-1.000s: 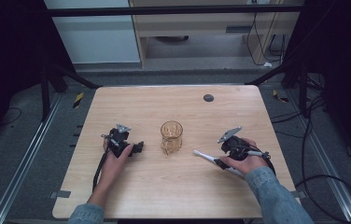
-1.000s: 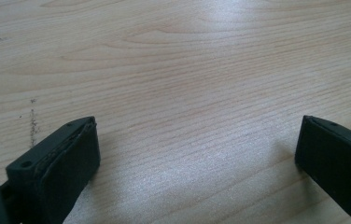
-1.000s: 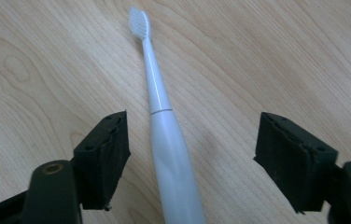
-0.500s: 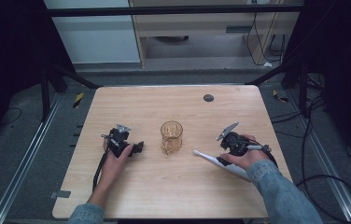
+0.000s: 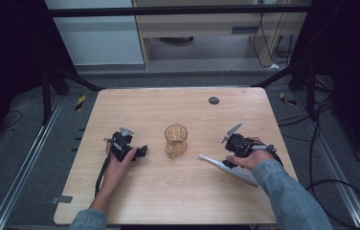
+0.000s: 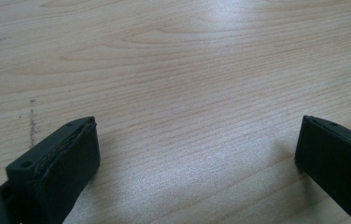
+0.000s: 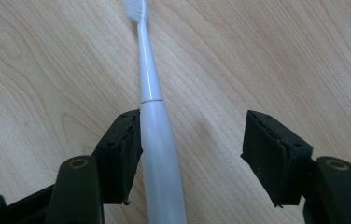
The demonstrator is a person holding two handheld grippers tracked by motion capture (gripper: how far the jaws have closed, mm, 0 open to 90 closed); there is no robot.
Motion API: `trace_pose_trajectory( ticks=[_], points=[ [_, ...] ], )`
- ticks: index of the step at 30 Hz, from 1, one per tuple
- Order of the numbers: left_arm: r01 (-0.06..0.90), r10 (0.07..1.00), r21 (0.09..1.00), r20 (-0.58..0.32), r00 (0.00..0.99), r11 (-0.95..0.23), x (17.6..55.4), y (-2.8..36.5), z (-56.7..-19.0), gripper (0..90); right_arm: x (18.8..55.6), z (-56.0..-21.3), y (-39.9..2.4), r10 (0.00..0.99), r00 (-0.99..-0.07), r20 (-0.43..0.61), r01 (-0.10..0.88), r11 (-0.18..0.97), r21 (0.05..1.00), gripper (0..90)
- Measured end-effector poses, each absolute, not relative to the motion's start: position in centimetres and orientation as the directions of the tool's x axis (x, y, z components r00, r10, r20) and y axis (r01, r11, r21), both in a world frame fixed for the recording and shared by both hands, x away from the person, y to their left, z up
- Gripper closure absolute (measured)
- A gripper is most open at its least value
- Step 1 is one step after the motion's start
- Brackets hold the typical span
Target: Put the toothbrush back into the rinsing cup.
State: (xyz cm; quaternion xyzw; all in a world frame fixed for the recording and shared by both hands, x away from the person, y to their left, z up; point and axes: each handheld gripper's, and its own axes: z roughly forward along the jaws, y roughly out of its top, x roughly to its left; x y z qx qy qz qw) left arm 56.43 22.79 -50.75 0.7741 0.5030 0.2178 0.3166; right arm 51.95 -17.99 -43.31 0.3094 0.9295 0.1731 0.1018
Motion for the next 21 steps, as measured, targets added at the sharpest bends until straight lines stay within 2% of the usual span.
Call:
trace_pose_trajectory(
  ticks=[21],
  points=[
    [0.641,0.917,0.709,0.019,0.399,-0.294,56.44,22.79,-50.76,0.0,52.22,-44.32,-17.57,0.610,-0.792,-0.022,0.564,0.745,0.356,39.8]
  ],
)
